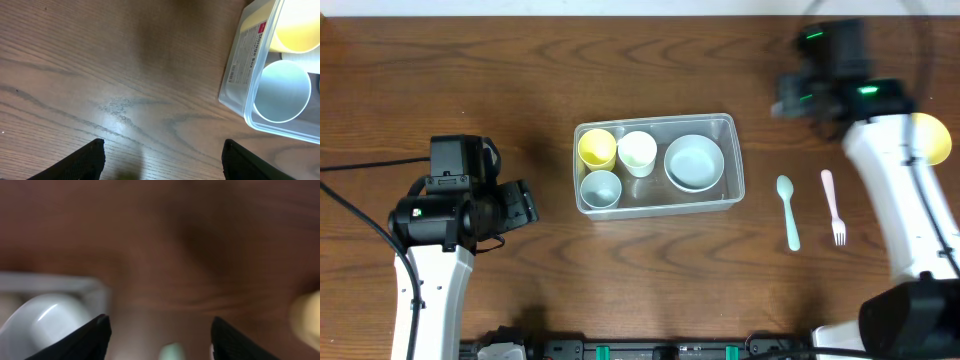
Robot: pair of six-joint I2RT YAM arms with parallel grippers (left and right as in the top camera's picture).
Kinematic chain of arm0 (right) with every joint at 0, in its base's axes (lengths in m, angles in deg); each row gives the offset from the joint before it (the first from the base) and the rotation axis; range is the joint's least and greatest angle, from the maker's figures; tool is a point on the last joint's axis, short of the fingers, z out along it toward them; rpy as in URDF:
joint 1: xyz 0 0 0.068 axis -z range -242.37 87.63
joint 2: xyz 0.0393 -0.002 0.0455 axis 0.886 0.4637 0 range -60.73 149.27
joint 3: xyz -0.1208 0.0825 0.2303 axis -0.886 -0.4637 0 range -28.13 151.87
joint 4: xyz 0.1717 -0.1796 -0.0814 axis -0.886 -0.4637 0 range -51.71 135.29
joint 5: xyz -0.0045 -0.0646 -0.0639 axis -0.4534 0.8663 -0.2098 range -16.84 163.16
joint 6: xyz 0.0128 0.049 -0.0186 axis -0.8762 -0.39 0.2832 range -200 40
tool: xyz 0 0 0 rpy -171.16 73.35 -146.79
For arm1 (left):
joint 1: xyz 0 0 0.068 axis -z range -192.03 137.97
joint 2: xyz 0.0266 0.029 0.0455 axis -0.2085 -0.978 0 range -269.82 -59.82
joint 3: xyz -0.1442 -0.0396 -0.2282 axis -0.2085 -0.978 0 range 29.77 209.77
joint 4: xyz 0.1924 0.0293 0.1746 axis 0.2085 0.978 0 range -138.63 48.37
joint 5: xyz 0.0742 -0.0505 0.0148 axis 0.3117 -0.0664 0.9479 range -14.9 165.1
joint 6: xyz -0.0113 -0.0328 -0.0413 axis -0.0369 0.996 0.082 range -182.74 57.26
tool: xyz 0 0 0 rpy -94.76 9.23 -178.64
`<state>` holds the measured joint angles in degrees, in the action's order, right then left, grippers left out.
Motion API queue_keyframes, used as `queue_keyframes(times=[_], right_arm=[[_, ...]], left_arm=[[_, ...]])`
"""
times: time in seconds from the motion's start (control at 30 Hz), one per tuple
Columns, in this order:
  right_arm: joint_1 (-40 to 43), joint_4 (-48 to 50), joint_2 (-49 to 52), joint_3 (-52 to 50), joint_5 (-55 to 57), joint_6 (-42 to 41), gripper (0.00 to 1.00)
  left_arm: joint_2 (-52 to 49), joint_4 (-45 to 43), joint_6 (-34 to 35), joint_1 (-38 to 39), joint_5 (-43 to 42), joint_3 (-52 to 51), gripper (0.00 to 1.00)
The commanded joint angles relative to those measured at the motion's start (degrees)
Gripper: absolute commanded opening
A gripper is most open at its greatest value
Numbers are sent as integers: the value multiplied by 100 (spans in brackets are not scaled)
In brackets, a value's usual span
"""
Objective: Pack container
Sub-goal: 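Move the right gripper to the yellow bowl and grasp its rim, then carry the yellow bowl and set it on the stacked bowls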
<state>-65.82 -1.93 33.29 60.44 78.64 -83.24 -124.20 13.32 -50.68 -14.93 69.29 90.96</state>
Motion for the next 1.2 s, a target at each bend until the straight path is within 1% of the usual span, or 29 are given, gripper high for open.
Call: queue_keyframes(times=[0.0, 0.07, 0.17, 0.3, 0.5, 0.6, 0.73, 0.93, 1.07, 1.13, 1.17], right_arm=[[1003, 125, -11, 177, 245, 98, 73], [1499, 275, 109, 181, 144, 295, 75], [2116, 415, 372, 184, -66, 369, 76], [2643, 503, 955, 225, -511, 732, 76], [2800, 492, 1945, 358, -485, 804, 77], [2824, 575, 2286, 391, -466, 807, 77], [2826, 708, 2557, 400, -195, 833, 77], [2874, 758, 2900, 400, -168, 979, 76], [2889, 752, 2986, 400, -186, 966, 70], [2889, 763, 2986, 400, -186, 949, 63], [2889, 758, 2986, 400, -184, 951, 56]], left_arm=[[39, 28, 9, -20, 66, 48, 75], [39, 28, 9, -20, 68, 48, 75], [39, 26, 11, -20, 66, 48, 75], [39, 31, 11, -20, 66, 48, 75], [39, 33, 11, -20, 66, 48, 75], [39, 31, 11, -20, 66, 48, 75], [39, 28, 11, -20, 66, 48, 75], [39, 31, 11, -20, 66, 48, 75], [39, 31, 11, -20, 66, 48, 75], [39, 31, 11, -20, 66, 48, 75], [39, 28, 11, -20, 66, 48, 75]])
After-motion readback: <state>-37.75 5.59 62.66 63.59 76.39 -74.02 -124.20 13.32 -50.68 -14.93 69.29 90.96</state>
